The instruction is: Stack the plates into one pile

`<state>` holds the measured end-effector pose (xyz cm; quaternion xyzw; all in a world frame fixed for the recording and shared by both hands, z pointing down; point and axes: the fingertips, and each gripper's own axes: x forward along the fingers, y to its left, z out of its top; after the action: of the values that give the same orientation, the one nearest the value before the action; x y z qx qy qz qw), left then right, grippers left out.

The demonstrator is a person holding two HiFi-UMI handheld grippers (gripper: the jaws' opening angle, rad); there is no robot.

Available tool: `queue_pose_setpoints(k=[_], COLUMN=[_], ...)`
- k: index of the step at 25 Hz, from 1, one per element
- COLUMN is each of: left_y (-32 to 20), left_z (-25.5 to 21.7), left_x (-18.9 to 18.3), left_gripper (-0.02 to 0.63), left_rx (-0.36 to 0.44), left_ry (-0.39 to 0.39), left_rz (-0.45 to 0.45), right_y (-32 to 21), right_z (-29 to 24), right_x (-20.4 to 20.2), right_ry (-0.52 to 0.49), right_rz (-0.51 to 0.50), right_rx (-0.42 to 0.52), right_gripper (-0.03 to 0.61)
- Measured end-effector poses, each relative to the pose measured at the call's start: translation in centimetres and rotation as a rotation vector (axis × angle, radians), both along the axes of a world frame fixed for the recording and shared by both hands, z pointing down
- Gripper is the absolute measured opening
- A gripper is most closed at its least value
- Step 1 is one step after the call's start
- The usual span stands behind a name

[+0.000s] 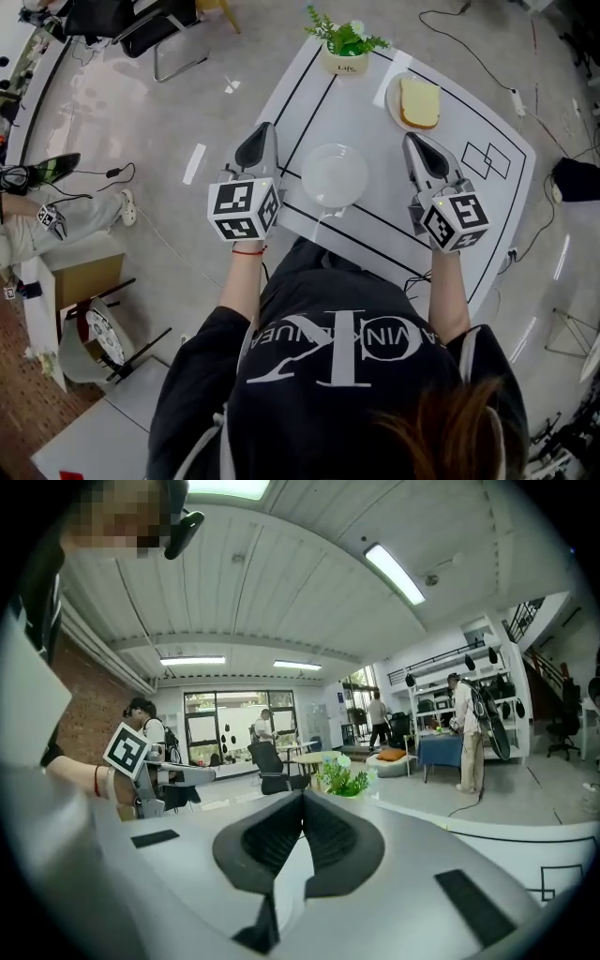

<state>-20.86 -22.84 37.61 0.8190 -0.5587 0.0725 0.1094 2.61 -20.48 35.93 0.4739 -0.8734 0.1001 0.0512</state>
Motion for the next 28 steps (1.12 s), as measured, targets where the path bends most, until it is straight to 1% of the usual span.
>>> queue_pose_setpoints(k=[10, 15, 28], left_y=[-0.1, -0.2, -0.7], left_z=[-4.4, -6.3, -8.0], left_x=[0.3, 0.0, -0.2], left_gripper=[0.009, 0.009, 0.009], left_rx=[0.163, 0.243, 0.294], left_ry=[-0.024, -0.007, 0.01], left_rz=[0.017, 0.007, 0.01], right_y=[-0.2, -0.3, -0.5], right_z=[-4.7, -6.0, -6.9], right_x=[-0.3, -0.4, -0.3], right_ry=[-0.008, 0.003, 0.003], right_rz=[-0.015, -0.03, -0.015], right_rx=[0.128, 0.181, 0.209], right_gripper=[0.001, 0.0, 0.0])
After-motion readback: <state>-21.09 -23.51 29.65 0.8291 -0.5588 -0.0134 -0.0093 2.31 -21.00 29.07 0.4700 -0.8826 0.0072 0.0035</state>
